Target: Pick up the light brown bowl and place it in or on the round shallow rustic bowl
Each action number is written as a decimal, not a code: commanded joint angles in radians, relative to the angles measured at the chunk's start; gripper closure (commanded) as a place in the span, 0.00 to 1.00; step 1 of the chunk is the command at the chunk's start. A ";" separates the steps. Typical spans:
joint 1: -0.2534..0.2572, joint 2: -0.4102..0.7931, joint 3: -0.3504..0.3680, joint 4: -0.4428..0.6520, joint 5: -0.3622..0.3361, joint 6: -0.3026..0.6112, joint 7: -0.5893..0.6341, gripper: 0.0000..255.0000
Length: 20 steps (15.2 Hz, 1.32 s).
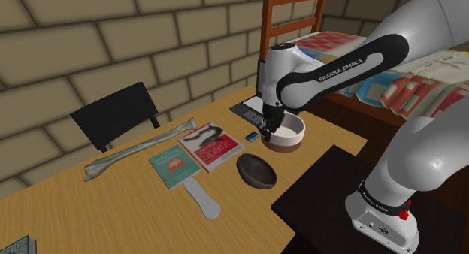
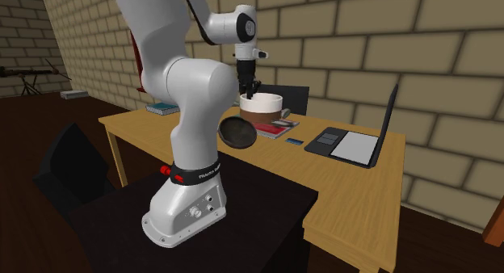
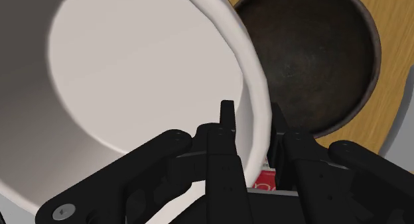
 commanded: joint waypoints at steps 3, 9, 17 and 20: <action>0.030 0.076 0.075 0.088 0.000 -0.007 0.110 1.00; 0.062 0.218 0.173 0.255 -0.045 -0.031 0.279 1.00; 0.070 0.313 0.201 0.269 -0.093 0.042 0.347 1.00; 0.069 0.343 0.203 0.254 -0.111 0.084 0.359 1.00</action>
